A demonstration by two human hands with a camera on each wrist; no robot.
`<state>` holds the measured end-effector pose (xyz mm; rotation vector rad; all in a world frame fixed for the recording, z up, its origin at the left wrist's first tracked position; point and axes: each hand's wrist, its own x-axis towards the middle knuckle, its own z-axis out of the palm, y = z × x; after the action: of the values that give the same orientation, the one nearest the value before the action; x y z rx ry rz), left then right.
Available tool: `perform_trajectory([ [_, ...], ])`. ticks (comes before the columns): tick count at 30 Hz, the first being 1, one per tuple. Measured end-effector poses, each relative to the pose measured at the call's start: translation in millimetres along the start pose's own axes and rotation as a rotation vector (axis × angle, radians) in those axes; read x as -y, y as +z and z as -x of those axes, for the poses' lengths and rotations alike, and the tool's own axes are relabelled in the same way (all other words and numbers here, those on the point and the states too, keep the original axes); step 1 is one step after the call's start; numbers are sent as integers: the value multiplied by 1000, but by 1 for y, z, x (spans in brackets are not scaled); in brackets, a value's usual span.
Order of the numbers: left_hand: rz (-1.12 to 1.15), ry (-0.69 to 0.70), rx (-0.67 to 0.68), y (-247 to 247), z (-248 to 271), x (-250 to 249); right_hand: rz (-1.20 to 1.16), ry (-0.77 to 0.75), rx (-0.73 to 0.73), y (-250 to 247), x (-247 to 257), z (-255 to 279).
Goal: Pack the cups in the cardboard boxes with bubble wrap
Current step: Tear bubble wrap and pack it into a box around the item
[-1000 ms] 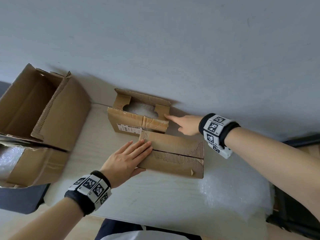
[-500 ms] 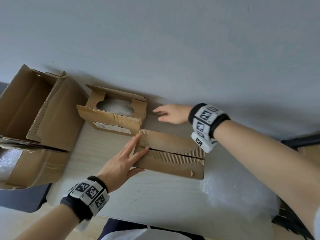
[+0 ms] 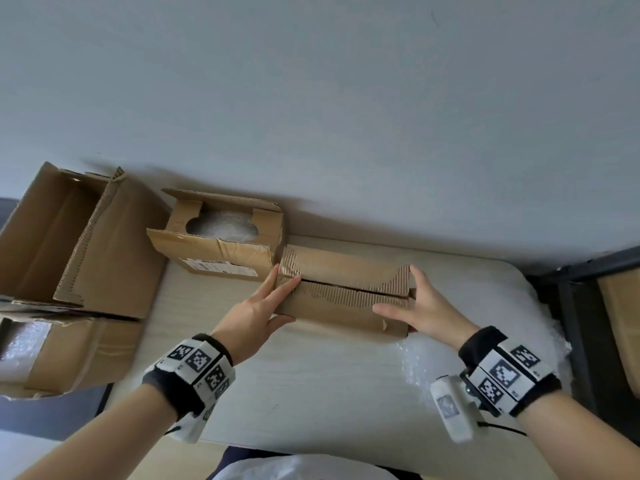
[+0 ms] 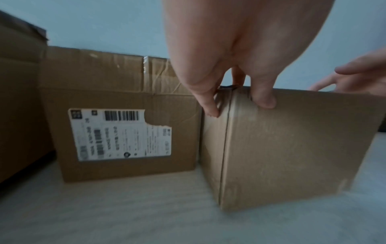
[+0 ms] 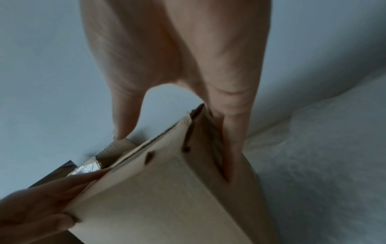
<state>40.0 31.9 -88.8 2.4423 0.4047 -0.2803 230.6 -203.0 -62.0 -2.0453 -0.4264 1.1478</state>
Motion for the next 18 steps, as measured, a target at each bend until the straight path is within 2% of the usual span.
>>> perform_trajectory([
  [7, -486, -68, -57, -7, -40, -27, 151, -137, -120, -6, 3, -25],
  [12, -865, -18, -153, -18, -57, -32, 123, -203, -209, -1, 4, -44],
  [18, -846, 4, -100, -31, -65, -15, 250, -292, -268, 6, 1, -56],
])
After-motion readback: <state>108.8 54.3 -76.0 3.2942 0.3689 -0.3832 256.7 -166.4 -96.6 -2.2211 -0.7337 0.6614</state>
